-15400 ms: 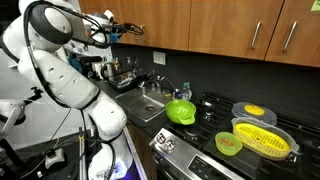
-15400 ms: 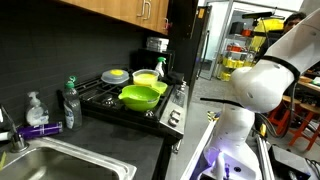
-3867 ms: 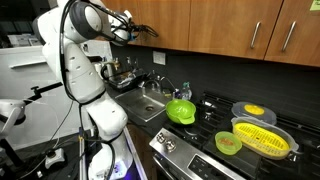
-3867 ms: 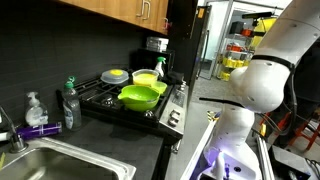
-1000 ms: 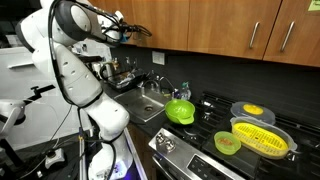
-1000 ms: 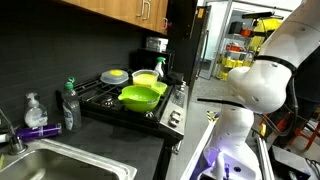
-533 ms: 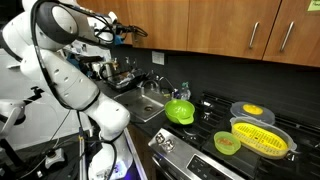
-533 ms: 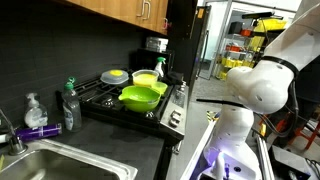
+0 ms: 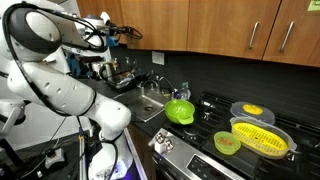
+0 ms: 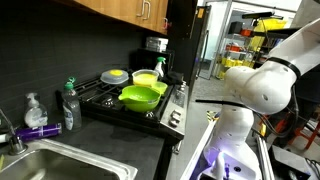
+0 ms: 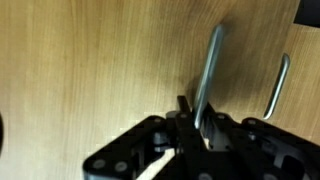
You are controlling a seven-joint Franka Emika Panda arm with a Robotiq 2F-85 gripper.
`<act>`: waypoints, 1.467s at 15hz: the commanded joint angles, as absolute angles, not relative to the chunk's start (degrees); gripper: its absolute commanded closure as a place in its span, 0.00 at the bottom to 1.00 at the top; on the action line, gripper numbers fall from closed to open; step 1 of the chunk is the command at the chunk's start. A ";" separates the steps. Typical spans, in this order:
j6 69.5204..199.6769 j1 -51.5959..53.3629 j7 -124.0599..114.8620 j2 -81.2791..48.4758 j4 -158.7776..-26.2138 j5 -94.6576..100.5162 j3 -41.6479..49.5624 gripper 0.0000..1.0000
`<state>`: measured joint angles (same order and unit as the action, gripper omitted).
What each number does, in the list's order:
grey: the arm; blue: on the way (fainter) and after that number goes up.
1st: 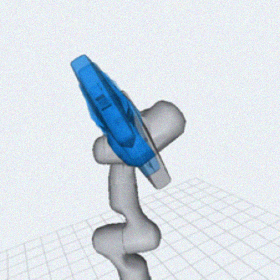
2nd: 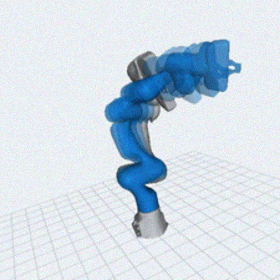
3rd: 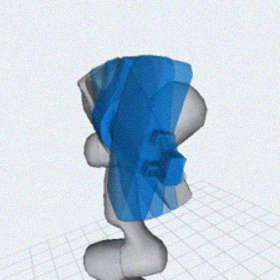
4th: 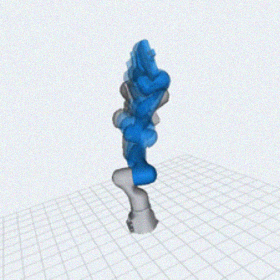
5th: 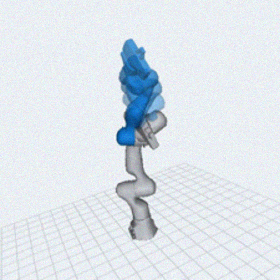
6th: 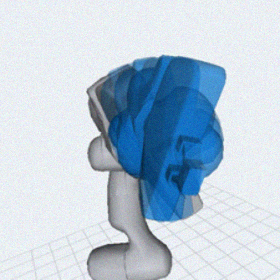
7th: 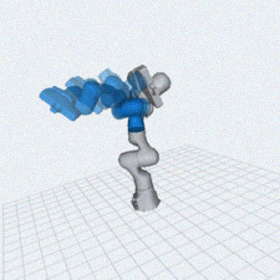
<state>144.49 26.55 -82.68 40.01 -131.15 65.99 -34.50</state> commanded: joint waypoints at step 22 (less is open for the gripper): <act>145.67 29.49 -55.96 71.27 -148.17 37.07 -33.42 0.97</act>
<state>144.43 30.40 -62.78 66.75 -147.23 40.72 -33.19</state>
